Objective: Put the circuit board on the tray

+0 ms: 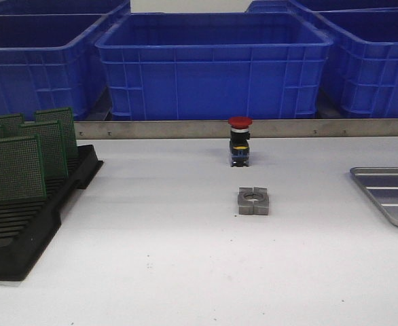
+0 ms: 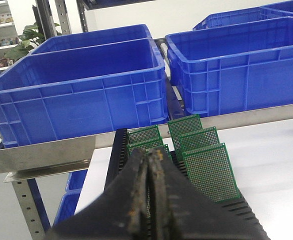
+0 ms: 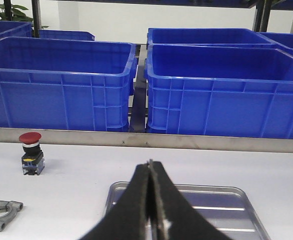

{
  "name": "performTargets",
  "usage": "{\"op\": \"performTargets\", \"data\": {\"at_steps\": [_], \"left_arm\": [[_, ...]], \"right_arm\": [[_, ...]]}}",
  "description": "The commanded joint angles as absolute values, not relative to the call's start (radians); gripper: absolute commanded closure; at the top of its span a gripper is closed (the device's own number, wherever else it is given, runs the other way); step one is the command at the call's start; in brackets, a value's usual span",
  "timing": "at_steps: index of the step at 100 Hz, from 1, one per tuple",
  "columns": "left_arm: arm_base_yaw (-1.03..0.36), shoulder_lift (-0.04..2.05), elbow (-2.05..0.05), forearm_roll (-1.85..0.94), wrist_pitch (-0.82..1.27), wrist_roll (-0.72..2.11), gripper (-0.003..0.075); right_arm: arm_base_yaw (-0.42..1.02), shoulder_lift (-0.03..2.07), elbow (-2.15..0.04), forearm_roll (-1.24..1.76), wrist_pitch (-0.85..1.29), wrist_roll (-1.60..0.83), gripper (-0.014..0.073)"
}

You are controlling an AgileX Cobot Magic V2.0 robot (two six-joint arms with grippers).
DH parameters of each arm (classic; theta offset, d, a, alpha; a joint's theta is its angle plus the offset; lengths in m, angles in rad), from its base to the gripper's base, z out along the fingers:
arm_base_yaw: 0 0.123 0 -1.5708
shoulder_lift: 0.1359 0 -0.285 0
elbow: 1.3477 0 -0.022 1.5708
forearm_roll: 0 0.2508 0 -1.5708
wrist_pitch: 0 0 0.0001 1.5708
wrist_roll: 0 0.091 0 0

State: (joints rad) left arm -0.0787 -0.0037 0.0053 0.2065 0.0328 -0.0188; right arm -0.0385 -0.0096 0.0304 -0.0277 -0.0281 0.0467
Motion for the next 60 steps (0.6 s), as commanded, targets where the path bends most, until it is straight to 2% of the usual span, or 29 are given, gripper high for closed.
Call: {"op": "performTargets", "data": {"at_steps": [1, 37, 60], "left_arm": [[-0.074, -0.036, 0.045, 0.207, -0.051, -0.024, 0.0739], [-0.074, -0.036, 0.009, 0.149, -0.04, -0.024, 0.0739], [-0.074, 0.029, -0.229, 0.116, 0.178, -0.024, 0.0739]], "right_arm": [[-0.038, -0.027, 0.034, -0.029, -0.113, 0.048, 0.0663], [-0.038, -0.027, 0.034, -0.029, -0.113, 0.048, 0.0663], [-0.038, -0.027, 0.034, -0.029, -0.113, 0.048, 0.0663]]}}
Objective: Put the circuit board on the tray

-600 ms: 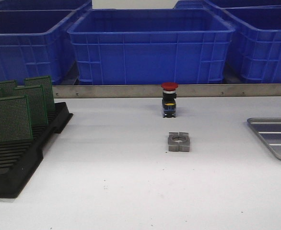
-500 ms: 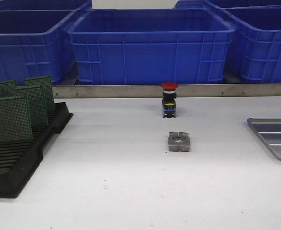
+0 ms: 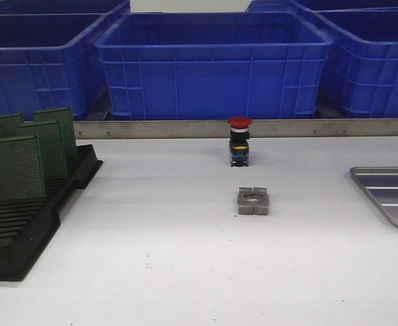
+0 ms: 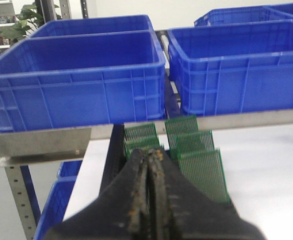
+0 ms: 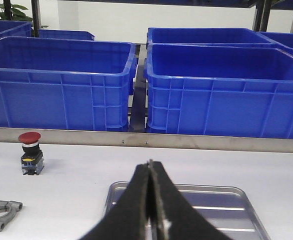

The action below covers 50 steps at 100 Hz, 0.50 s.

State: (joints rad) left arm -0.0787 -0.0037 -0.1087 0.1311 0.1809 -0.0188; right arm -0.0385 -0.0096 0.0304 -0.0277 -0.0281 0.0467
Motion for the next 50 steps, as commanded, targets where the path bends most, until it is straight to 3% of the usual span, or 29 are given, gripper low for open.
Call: {"op": "performTargets", "data": {"at_steps": [1, 38, 50], "left_arm": [[-0.074, 0.034, -0.248, 0.116, 0.194, -0.024, 0.0739], [-0.074, 0.477, -0.753, 0.114, 0.773, 0.041, 0.0739], [-0.074, 0.623, -0.861, 0.114, 0.878, 0.058, 0.0739]], "right_arm": [[-0.038, -0.027, 0.034, -0.029, -0.113, 0.048, 0.0663], [-0.038, -0.027, 0.034, -0.029, -0.113, 0.048, 0.0663], [-0.038, -0.027, 0.034, -0.029, -0.113, 0.048, 0.0663]]}}
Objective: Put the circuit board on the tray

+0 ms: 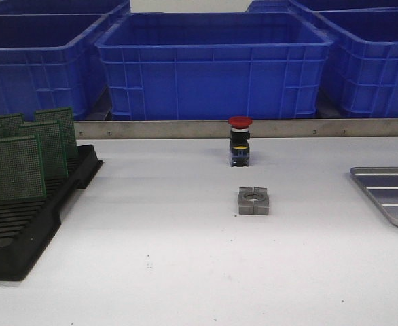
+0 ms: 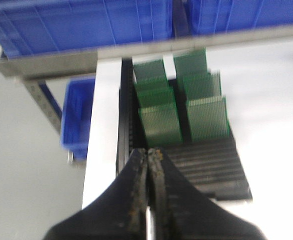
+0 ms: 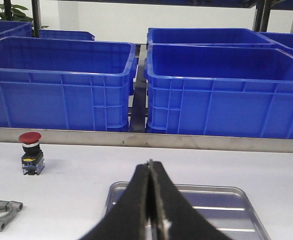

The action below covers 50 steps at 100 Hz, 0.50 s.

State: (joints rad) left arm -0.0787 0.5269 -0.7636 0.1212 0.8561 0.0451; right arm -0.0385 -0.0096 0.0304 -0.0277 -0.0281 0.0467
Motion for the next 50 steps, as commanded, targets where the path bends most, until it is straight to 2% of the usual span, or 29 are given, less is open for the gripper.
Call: {"op": "performTargets", "data": {"at_steps": [1, 18, 42, 50], "left_arm": [[-0.074, 0.63, -0.866, 0.114, 0.881, 0.058, 0.0739], [-0.074, 0.766, -0.941, 0.114, 0.899, 0.058, 0.0739], [-0.074, 0.847, -0.948, 0.116, 0.899, 0.059, 0.0738], [-0.074, 0.858, -0.948, 0.116, 0.899, 0.061, 0.071]], "right_arm": [[-0.038, -0.027, 0.034, -0.029, -0.113, 0.048, 0.0663], [-0.038, -0.027, 0.034, -0.029, -0.113, 0.048, 0.0663], [-0.038, -0.027, 0.034, -0.029, -0.113, 0.048, 0.0663], [-0.038, -0.027, 0.034, -0.029, -0.113, 0.048, 0.0663]]}}
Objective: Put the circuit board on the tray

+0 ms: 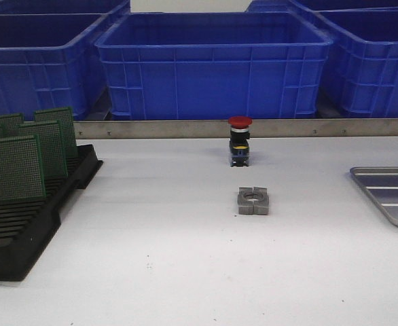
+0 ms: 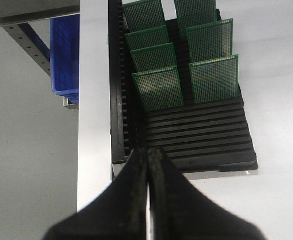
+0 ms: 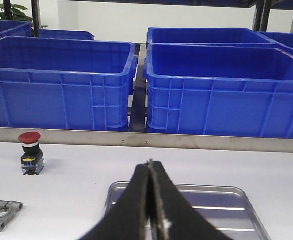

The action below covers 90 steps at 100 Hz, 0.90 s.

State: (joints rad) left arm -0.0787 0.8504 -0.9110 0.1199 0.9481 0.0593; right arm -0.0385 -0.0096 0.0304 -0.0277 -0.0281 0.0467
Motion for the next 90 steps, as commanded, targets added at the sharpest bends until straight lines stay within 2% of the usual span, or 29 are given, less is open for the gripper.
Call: {"op": "performTargets", "data": {"at_steps": [1, 11, 26, 33, 65, 90], "left_arm": [[-0.074, 0.86, -0.948, 0.116, 0.899, 0.061, 0.0704], [-0.074, 0.863, -0.948, 0.116, 0.901, 0.08, 0.0563], [-0.074, 0.863, -0.948, 0.12, 0.908, 0.084, 0.0224], [-0.074, 0.863, -0.948, 0.138, 0.908, 0.084, 0.0144], [-0.074, 0.886, -0.964, 0.098, 0.826, 0.11, 0.0185], [-0.074, 1.068, -1.112, -0.075, 0.842, 0.542, 0.0185]], "right_arm": [[-0.038, -0.027, 0.034, -0.029, -0.113, 0.048, 0.0663], [-0.038, -0.027, 0.034, -0.029, -0.113, 0.048, 0.0663], [-0.038, -0.027, 0.034, -0.029, -0.113, 0.048, 0.0663], [-0.038, -0.027, 0.034, -0.029, -0.113, 0.048, 0.0663], [-0.038, -0.027, 0.034, -0.029, -0.113, 0.048, 0.0663], [-0.038, -0.027, 0.034, -0.029, -0.113, 0.048, 0.0663]]}}
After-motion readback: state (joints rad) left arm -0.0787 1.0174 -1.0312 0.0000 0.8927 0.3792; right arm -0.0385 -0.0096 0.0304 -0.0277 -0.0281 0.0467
